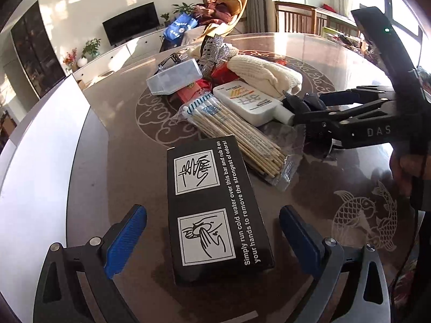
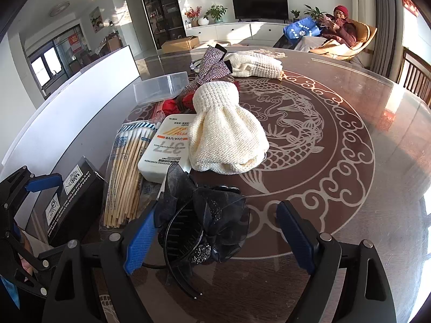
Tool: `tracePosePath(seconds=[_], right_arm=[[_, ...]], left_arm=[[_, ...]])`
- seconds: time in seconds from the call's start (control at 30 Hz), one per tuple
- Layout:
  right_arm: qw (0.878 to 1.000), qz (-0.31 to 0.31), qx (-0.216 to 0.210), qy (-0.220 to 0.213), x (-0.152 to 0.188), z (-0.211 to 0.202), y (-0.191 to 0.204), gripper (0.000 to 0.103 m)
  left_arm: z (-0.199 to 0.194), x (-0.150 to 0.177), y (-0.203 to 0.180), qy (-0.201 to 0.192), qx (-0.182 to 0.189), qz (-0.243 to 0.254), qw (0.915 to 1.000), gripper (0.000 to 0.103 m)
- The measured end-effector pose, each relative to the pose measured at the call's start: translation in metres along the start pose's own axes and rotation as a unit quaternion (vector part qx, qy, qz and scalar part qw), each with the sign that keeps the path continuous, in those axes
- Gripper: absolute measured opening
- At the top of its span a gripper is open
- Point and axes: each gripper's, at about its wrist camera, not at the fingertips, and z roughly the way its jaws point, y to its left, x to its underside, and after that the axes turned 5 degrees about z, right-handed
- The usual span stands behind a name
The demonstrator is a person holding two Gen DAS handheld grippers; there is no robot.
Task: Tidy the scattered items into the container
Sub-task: 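Grasp the black box with the left tool while the right tool grasps the black hair clip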
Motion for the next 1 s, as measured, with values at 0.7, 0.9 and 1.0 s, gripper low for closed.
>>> tracePosePath(seconds=[0.7,0.9,1.0], right_arm=[[0.994,-0.110,0.001,0.023,0.023,-0.015,-0.013,0.087],[0.993,-0.116,-0.003,0.025,0.017,-0.010,-0.014,0.088],[0.993,-0.113,0.001,0.025,0.014,-0.007,-0.010,0.090]], left_arm=[[0.032,0.009,0.059,0.028,-0.065,-0.218,0.9735,0.103],[0.032,0.009,0.060,0.028,-0.064,-0.218,0.9735,0.103],[0.032,0.009,0.059,0.028,-0.066,-0.218,0.9733,0.103]])
